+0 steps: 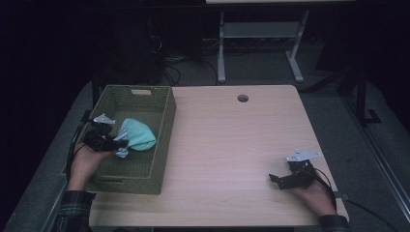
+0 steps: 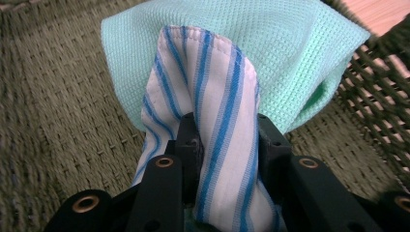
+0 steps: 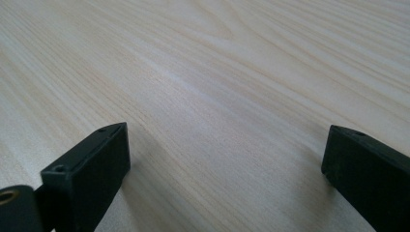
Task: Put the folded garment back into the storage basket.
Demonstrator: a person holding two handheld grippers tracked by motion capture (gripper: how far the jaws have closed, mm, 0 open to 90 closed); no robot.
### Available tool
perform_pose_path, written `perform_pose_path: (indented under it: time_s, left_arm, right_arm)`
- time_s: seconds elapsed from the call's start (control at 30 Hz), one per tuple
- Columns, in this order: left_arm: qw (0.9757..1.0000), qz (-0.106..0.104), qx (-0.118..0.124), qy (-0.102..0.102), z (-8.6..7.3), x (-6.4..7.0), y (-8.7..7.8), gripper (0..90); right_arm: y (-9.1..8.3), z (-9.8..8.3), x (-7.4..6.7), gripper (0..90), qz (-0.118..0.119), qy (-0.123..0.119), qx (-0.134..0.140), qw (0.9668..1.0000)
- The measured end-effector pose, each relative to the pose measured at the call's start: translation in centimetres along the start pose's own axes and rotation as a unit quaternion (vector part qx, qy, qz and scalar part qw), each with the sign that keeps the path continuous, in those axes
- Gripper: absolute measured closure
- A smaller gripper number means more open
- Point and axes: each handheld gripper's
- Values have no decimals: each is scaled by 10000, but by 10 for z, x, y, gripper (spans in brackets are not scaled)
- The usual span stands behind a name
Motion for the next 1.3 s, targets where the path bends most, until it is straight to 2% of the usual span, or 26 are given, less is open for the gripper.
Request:
perform_pose_path:
  time_s: [0.07, 0.13, 0.3, 0.57, 0.67, 0.77, 1.0, 1.13, 1.3]
  left_arm:
    - [10000, 2, -51, 8, -1, 0, 4, 681]
    - [9998, 107, -113, 89, 0, 2, 8, 680]
    - [9988, 291, -368, 123, 0, 6, 18, 679]
    - [9969, 279, -730, 95, 0, 4, 26, 665]
    - [9967, 261, -765, 85, 0, 3, 27, 645]
    - [9966, 256, -778, 73, 0, 2, 27, 589]
    - [9967, 193, -786, 32, 0, 0, 29, 394]
    - [9973, 280, -683, 45, 0, 0, 27, 287]
    - [9986, 253, -457, -38, 0, -2, 21, 210]
  right_arm:
    - [0, 0, 0, 30, 0, -1, 1, 10000]
    - [0, 0, 0, 30, 0, 2, 2, 10000]
    - [0, 0, 0, 30, -3, -5, -1, 10000]
    - [0, 0, 0, 31, 0, -4, -1, 10000]
    - [0, 0, 0, 31, 0, -6, -1, 10000]
    - [0, 0, 0, 31, 0, -6, -1, 10000]
    - [0, 0, 0, 31, 3, -11, -1, 10000]
    - [0, 0, 0, 31, 10, -15, 1, 10000]
    - [0, 0, 0, 31, 10, -23, 1, 10000]
Point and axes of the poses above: each handheld gripper's, and its own axes: y roughly forward along the jaws, z roughly out of its top, x roughly to its right, and after that the axes turned 9 degrees about -x, right-handed
